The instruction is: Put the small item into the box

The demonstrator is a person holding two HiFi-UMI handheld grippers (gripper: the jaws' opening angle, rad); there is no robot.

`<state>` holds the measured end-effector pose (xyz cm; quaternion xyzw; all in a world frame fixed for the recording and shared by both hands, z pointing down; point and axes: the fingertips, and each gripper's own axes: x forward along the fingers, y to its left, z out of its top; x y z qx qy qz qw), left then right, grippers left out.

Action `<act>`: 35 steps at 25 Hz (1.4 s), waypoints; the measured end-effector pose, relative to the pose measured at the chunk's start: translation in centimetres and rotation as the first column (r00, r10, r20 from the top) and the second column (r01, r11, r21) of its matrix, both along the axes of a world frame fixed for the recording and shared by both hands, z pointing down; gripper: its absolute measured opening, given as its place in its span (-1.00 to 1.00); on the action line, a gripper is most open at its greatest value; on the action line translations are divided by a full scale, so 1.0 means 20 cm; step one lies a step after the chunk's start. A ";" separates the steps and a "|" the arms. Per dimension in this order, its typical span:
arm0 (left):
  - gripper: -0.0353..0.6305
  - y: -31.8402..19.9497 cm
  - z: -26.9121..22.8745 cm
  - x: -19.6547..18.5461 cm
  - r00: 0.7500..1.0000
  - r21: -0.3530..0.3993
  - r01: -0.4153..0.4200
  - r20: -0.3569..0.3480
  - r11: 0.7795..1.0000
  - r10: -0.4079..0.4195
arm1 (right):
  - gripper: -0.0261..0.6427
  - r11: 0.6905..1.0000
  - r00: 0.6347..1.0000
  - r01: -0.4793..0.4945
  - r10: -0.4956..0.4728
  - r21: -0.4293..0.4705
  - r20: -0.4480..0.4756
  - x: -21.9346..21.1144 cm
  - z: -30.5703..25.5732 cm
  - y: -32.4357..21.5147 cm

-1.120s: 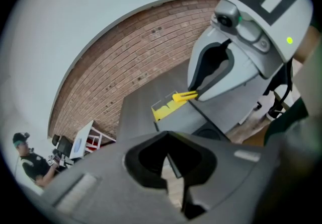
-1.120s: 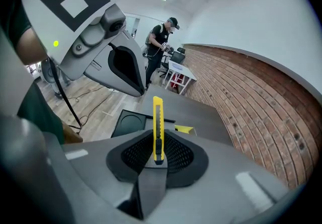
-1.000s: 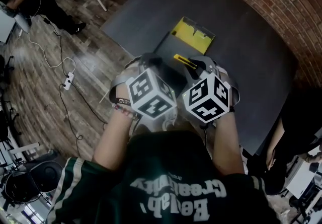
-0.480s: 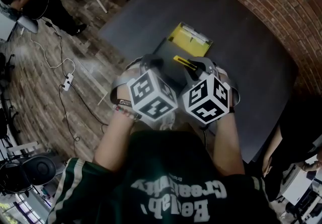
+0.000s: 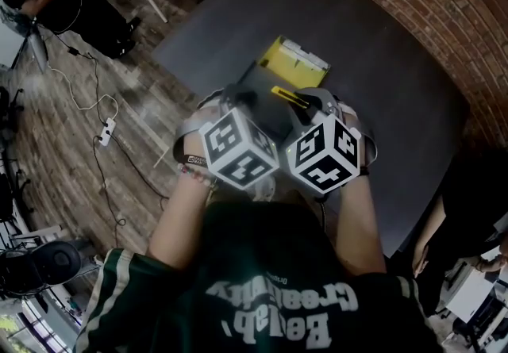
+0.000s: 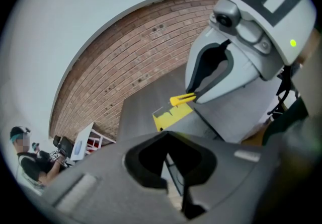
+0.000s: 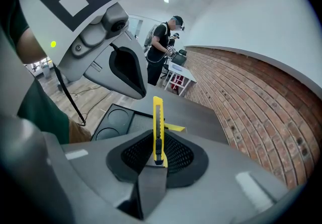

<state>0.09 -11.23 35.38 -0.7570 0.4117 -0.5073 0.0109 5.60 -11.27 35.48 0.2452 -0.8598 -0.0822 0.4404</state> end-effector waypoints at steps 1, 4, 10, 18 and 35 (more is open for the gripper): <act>-0.88 -0.01 0.00 0.01 1.000 -0.001 -0.002 0.000 1.000 0.002 | -0.71 1.000 1.000 -0.001 0.001 -0.001 0.000 0.00 0.00 0.00; -0.88 -0.02 0.01 0.02 1.000 -0.007 -0.006 0.002 1.000 0.006 | -0.71 1.000 1.000 -0.005 0.005 -0.006 0.005 0.01 0.01 -0.01; -0.88 0.00 0.02 0.04 1.000 -0.013 -0.018 0.009 1.000 0.018 | -0.71 1.000 1.000 -0.022 0.022 -0.014 0.014 0.05 0.03 -0.02; -0.88 -0.02 0.02 -0.04 1.000 -0.016 -0.015 0.000 1.000 0.015 | -0.71 0.999 1.000 -0.024 0.024 -0.026 0.016 -0.03 0.04 -0.03; -0.88 -0.37 0.11 -0.22 0.988 -0.065 -0.153 -0.036 0.986 0.151 | -0.71 0.988 0.991 -0.130 0.128 -0.079 -0.039 -0.25 0.11 -0.33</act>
